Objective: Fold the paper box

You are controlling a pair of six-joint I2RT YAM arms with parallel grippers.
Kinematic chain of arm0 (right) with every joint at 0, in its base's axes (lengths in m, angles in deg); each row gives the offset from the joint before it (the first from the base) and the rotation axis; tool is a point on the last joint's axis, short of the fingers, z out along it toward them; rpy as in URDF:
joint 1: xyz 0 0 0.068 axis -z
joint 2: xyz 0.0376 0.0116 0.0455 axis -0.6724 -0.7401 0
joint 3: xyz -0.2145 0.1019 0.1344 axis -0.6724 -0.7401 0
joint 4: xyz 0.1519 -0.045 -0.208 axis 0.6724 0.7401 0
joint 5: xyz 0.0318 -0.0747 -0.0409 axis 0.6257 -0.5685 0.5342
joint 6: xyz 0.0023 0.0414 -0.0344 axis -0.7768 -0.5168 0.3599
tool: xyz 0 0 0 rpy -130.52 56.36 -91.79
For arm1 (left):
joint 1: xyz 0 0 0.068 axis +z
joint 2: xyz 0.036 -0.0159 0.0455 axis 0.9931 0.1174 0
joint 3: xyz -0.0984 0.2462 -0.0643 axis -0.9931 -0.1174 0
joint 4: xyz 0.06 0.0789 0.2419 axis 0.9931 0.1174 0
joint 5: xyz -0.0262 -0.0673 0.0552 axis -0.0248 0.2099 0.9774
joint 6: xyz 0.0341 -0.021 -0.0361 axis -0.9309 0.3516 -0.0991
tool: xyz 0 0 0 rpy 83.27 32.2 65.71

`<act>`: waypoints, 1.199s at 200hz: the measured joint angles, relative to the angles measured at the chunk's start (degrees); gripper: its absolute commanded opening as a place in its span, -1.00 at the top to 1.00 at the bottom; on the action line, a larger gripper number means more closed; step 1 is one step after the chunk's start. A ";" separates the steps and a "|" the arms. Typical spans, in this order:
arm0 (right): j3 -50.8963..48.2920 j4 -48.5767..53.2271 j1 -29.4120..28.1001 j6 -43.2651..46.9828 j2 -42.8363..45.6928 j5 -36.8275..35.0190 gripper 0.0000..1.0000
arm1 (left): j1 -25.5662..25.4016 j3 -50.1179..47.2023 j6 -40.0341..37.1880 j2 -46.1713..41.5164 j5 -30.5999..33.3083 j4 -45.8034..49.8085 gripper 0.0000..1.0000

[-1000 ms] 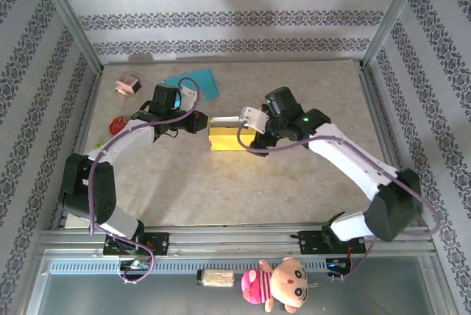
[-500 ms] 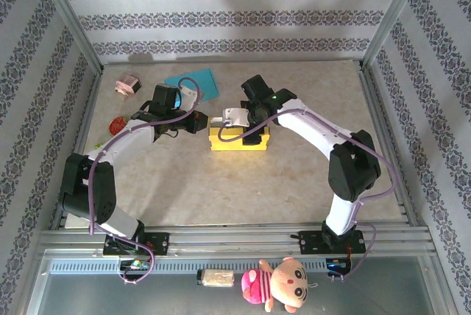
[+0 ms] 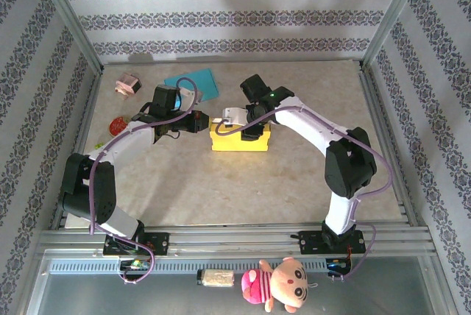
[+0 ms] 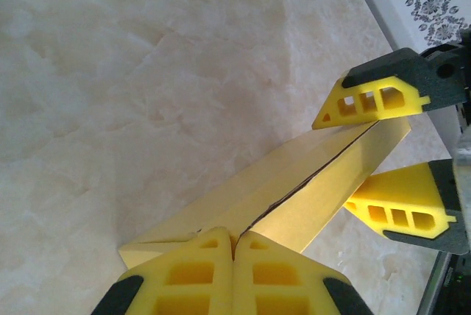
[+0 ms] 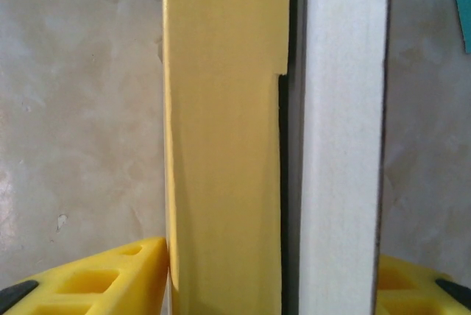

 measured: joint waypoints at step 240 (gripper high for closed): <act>1.60 0.02 0.72 -5.09 -1.66 -0.28 0.15 | -4.20 -6.01 -2.19 -1.55 11.45 -10.10 0.91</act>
